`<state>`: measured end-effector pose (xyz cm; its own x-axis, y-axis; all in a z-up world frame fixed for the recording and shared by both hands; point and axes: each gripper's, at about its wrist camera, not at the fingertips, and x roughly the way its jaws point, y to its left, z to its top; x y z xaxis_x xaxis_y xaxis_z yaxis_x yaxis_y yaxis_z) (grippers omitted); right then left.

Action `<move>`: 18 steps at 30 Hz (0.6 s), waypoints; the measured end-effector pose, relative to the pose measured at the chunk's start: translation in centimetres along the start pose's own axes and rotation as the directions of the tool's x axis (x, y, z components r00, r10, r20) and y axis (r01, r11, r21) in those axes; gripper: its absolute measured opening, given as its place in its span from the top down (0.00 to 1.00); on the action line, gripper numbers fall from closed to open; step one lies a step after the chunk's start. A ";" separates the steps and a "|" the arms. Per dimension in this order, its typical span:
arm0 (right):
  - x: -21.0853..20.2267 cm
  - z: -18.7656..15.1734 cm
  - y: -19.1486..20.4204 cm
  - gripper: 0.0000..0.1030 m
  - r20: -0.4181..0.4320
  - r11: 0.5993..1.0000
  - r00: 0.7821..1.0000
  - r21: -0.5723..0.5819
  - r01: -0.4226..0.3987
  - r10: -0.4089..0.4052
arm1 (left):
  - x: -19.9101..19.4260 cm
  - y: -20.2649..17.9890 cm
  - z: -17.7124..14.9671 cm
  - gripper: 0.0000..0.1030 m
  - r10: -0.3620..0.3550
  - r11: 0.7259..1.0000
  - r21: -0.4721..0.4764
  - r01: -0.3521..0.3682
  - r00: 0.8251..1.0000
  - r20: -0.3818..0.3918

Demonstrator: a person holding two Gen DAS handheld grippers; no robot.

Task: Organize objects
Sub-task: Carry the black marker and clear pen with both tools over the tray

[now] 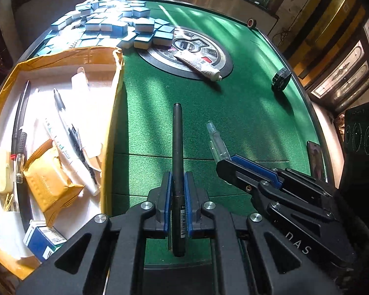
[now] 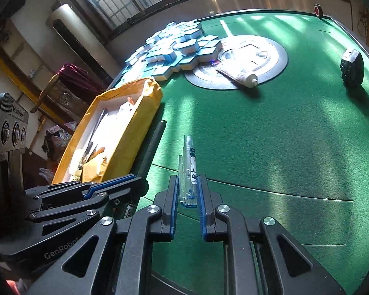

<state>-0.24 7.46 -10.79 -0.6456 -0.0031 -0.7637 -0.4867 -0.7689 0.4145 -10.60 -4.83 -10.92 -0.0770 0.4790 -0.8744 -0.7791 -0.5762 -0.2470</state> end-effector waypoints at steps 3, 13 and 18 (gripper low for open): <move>-0.2 0.0 3.1 0.87 0.005 0.997 0.999 -0.052 -0.052 0.053 | -2.6 2.4 -0.5 0.93 -0.016 0.998 -0.055 0.017 1.000 0.026; 3.6 1.0 10.6 0.87 -0.066 0.976 0.988 -0.161 -0.147 0.138 | -7.1 12.5 -1.2 0.93 0.039 0.967 -0.253 -0.015 0.995 0.089; 6.1 1.8 12.0 0.87 -0.105 0.974 0.985 -0.167 -0.153 0.136 | -6.3 16.0 -0.2 0.93 0.084 0.953 -0.297 -0.057 0.993 0.081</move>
<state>-11.06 -0.64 -9.58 -0.6408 -0.1747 -0.7475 -0.2773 -0.8553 0.4377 -22.43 -17.24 -9.42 -0.1927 0.4808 -0.8554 -0.5530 -0.7733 -0.3101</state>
